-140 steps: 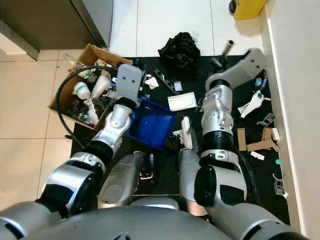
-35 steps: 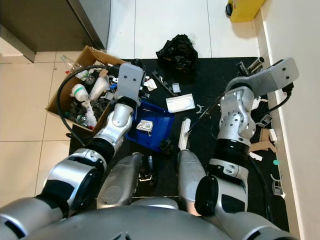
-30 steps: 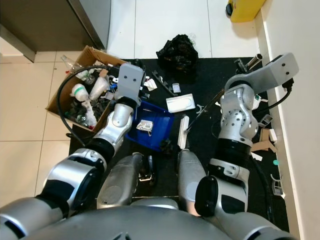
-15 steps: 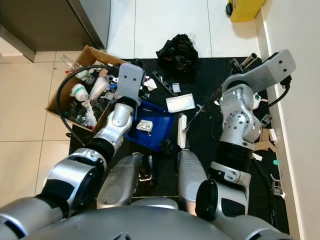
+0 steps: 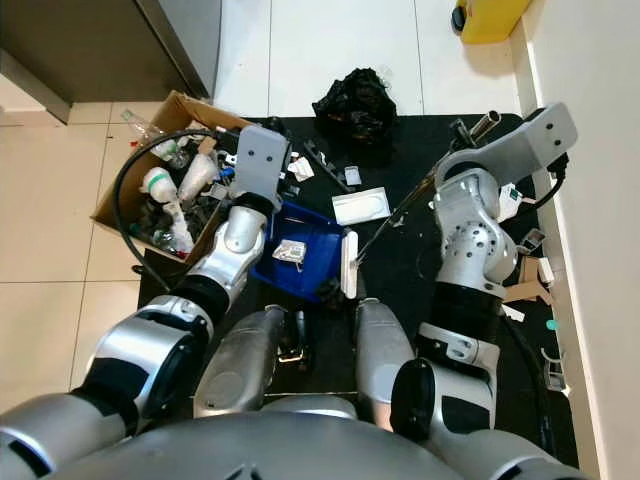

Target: Sweep floor

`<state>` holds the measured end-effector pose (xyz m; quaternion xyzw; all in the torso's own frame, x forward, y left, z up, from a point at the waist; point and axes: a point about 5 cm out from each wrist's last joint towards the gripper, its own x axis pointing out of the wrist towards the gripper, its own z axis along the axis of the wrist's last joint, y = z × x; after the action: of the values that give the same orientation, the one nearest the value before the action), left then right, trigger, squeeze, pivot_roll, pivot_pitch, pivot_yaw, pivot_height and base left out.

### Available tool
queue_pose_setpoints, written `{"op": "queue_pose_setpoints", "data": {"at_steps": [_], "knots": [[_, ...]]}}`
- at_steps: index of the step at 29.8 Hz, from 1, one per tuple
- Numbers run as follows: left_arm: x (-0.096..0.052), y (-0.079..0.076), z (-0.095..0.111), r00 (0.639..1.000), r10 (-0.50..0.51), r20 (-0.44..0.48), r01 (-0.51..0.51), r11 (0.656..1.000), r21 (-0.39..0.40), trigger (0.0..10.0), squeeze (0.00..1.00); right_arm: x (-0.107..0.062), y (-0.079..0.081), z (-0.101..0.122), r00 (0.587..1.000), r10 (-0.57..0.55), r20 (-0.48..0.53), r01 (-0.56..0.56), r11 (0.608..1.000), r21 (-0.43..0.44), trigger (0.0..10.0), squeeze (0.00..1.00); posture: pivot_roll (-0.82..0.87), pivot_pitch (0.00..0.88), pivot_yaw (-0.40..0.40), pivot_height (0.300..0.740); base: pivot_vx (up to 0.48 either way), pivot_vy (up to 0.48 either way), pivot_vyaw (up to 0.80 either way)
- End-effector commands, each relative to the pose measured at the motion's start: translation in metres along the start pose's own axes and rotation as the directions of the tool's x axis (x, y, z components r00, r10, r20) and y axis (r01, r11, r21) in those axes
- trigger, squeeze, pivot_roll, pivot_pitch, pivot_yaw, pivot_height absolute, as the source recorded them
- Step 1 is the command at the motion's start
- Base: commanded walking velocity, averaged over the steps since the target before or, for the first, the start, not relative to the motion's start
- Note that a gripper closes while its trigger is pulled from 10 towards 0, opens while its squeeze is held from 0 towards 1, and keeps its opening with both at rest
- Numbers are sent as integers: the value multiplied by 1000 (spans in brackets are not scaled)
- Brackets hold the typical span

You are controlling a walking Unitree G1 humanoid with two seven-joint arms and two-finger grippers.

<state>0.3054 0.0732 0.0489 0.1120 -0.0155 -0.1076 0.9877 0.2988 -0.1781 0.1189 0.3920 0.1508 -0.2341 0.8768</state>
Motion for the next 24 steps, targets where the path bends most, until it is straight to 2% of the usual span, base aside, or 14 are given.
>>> {"op": "queue_pose_setpoints", "data": {"at_steps": [1, 6, 8, 9, 13, 16, 20, 24], "knots": [[-13, 4, -21, 996, 4, -90, -1, 1000, 31, 10000, 0, -7, 15, -41, 987, 42, -158, -16, 987, 160, 10000, 0, -62, 115, 37, 740, 0, 0, 0], [-18, 22, -29, 990, 69, -120, -69, 998, 6, 10000, 0, 2, 12, -32, 994, 30, -108, -11, 986, 166, 10000, 0, -55, 103, 32, 740, 0, 0, 0], [-20, 30, -32, 985, 103, -136, -105, 994, -6, 10000, 0, 7, 20, -14, 996, 94, 7, -93, 977, 190, 10000, 0, -55, 98, 32, 740, 0, 0, 0], [-20, 30, -32, 985, 103, -136, -105, 994, -6, 10000, 0, 7, 20, -14, 996, 94, 7, -93, 977, 190, 10000, 0, -55, 98, 32, 740, 0, 0, 0], [-25, 43, -38, 976, 154, -153, -158, 987, -13, 10000, 0, 7, 41, 25, 939, 250, 234, -298, 934, 196, 10000, 0, -44, 88, 29, 740, 0, 0, 0], [-26, 46, -39, 974, 165, -157, -169, 985, -12, 10000, 0, 7, 43, 32, 924, 268, 273, -326, 925, 194, 10000, 0, -44, 88, 29, 740, 0, 0, 0], [-29, 51, -42, 970, 177, -164, -180, 984, -2, 10000, 0, 6, 51, 53, 880, 309, 360, -412, 874, 258, 10000, 0, -31, 78, 29, 740, 0, 0, 0], [-30, 52, -43, 969, 181, -170, -183, 983, 1, 10000, 0, 5, 55, 56, 867, 327, 376, -443, 852, 278, 10000, 0, -25, 65, 31, 740, 0, 0, 0]]}}
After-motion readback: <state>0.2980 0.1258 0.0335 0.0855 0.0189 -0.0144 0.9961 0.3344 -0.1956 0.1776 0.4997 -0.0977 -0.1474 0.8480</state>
